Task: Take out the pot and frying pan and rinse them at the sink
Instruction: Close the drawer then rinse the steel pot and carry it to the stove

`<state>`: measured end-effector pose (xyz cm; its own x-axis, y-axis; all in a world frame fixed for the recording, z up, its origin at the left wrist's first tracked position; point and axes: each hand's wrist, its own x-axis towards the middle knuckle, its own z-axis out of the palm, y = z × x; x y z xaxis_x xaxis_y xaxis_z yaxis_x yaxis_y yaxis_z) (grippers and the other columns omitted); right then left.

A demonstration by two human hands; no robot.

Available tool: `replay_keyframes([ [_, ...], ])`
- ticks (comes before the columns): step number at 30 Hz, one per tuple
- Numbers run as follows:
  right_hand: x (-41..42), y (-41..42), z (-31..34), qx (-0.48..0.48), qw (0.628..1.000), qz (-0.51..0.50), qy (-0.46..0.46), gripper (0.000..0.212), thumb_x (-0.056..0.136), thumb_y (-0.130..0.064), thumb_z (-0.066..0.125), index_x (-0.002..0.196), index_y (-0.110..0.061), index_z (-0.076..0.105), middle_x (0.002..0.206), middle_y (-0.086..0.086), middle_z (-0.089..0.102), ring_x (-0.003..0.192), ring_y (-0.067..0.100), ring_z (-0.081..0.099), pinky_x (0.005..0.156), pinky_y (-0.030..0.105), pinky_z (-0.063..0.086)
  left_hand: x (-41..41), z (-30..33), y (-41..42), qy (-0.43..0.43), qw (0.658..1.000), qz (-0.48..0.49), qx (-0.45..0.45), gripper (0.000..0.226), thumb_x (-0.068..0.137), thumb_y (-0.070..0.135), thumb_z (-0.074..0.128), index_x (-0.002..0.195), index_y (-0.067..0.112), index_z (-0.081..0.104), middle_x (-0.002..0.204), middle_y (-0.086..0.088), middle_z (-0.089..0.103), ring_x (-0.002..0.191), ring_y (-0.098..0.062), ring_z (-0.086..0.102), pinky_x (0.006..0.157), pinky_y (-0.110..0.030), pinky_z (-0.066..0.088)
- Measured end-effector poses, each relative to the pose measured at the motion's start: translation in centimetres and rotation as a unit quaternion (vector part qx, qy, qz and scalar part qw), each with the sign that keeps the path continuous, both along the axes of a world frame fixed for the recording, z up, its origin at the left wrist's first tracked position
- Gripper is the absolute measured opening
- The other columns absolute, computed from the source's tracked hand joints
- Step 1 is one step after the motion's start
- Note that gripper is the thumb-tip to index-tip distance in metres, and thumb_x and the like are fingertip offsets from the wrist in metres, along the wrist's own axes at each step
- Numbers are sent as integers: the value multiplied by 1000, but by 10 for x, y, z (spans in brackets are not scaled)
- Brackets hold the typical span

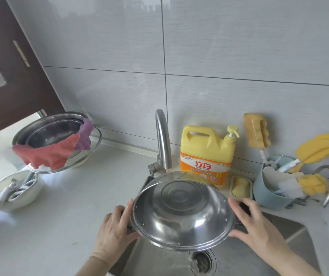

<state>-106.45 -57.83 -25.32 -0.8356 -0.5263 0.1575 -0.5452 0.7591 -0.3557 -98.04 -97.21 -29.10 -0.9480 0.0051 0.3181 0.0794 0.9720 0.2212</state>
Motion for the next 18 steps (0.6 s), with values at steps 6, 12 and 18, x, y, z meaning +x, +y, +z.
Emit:
replay_keyframes([
  [6, -12, -46, -6, -4, 998, 51, 27, 141, 48, -32, 97, 156, -34, 8, 122, 6, 43, 91, 18, 67, 60, 26, 57, 21, -3, -40, 12, 999, 13, 41, 95, 79, 75, 47, 152, 19, 22, 96, -4, 50, 49, -8, 60, 57, -38, 52],
  [12, -16, -56, -5, -12, 997, 68, 42, 139, 50, -29, 97, 156, -34, 8, 124, 6, 42, 91, 19, 68, 61, 26, 56, 23, 1, -46, 26, 998, 12, 54, 99, 76, 71, 53, 154, 19, 20, 93, -4, 51, 47, -6, 60, 55, -34, 48],
  [18, -12, -14, -1, 3, 999, 19, 34, 148, 40, -34, 99, 156, -34, 8, 121, 7, 45, 86, 16, 66, 60, 23, 53, -4, -6, -14, 16, 1000, 0, 3, 100, 70, 71, 53, 148, 16, 24, 95, -4, 50, 57, -23, 60, 59, -39, 55],
])
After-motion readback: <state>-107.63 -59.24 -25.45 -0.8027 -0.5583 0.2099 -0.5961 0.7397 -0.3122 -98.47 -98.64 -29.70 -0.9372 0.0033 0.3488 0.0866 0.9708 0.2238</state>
